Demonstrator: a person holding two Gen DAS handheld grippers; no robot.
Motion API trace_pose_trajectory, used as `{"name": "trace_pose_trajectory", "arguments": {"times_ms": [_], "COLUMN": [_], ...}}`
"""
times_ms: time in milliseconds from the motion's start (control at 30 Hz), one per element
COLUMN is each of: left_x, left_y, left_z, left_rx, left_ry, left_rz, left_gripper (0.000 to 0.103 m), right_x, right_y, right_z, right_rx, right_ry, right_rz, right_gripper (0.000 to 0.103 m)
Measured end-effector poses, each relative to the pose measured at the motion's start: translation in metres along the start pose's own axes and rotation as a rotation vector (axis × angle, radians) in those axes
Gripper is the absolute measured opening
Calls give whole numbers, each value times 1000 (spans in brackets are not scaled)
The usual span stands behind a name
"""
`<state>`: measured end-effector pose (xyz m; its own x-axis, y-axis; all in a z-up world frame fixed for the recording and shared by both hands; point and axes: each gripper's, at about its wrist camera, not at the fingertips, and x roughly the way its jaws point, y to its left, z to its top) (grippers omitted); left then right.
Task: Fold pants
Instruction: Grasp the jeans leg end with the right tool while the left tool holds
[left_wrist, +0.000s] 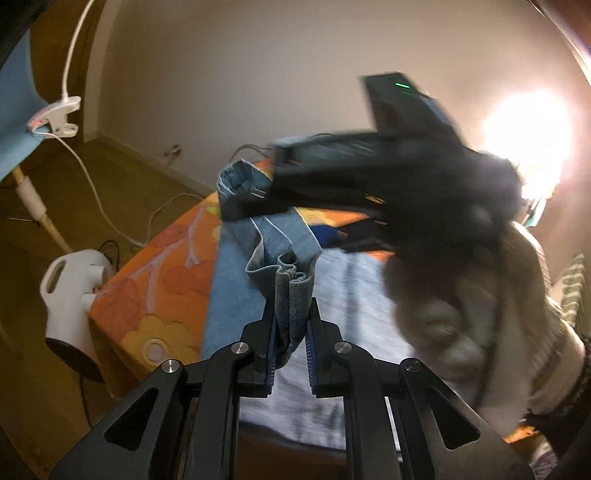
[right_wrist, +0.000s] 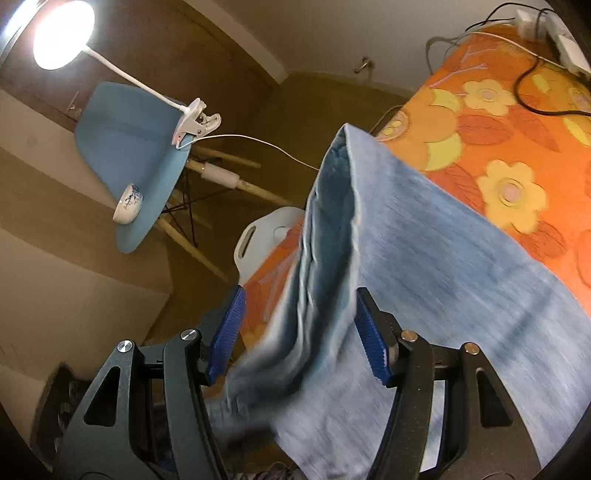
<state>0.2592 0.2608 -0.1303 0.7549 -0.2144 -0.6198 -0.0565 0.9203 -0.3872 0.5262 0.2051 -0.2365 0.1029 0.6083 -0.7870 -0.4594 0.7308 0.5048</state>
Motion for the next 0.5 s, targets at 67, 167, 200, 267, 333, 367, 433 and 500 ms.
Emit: {"name": "trace_pose_trajectory", "arguments": {"times_ms": [67,167,200,267,333,367,433,500], "left_x": [0,0,0,-1,-1,-1,-3,-7], "left_y": [-5,-14,-16,-20,-23,-23,-26,-33], "left_z": [-1,-5,-5,-6,-5,-4,-2,0], "left_rx": [12,23,26,32,27,20,2,9], "left_ry": [6,23,27,32,34,35,34,23], "left_rz": [-19,-58,-68,-83,-98,-108,-135,-152], "left_gripper": [12,12,12,12,11,12,12,12], "right_x": [5,5,5,4,3,0,-9,-29], "right_y": [1,-1,-4,-10,-15,-16,-16,-18], "right_z": [7,13,14,16,15,13,12,10], "right_rx": [-2,-7,-5,1,0,-4,-15,-17], "right_ry": [-1,2,3,8,20,14,-1,-41], "right_rz": [-12,-58,-78,-114,-138,-160,-175,-170], "right_gripper": [62,62,62,48,26,17,9,8]}}
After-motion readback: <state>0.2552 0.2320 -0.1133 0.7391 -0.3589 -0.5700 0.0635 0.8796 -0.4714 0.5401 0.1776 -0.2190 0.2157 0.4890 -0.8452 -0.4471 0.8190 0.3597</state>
